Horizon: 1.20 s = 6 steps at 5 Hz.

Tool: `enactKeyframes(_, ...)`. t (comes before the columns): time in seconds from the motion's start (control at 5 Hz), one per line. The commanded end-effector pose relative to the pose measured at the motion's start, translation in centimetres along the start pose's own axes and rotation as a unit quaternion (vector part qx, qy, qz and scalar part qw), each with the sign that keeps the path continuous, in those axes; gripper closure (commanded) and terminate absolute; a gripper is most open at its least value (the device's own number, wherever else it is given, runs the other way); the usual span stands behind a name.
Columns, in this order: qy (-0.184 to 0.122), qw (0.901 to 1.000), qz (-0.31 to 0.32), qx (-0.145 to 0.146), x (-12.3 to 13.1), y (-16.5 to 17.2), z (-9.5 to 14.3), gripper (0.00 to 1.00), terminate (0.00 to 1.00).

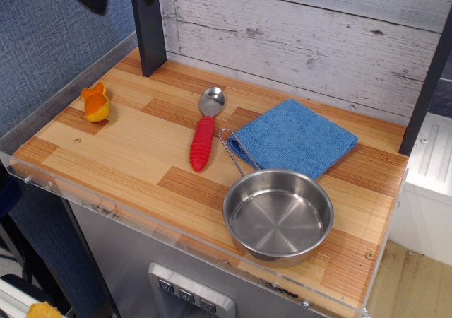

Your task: Put the spoon on the right side of the food

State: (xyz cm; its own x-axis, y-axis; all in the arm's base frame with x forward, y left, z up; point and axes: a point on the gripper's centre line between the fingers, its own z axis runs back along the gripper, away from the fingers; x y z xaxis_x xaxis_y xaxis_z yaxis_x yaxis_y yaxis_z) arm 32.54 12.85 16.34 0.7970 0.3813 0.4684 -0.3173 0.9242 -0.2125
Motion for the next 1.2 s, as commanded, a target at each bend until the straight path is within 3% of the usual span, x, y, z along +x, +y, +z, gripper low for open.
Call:
enactKeyframes(0.0,0.015,0.9977,-0.056,-0.036,-1.0,-2.8,-1.6,0.00,0.00)
enactKeyframes(0.4,0.050,0.9928,-0.102,-0.038,-3.7,-3.9,-7.1,0.00,0.00)
enactKeyframes(1.0,0.090,0.9908,-0.098,-0.024,-5.3,-4.0,-11.2,0.00,0.00)
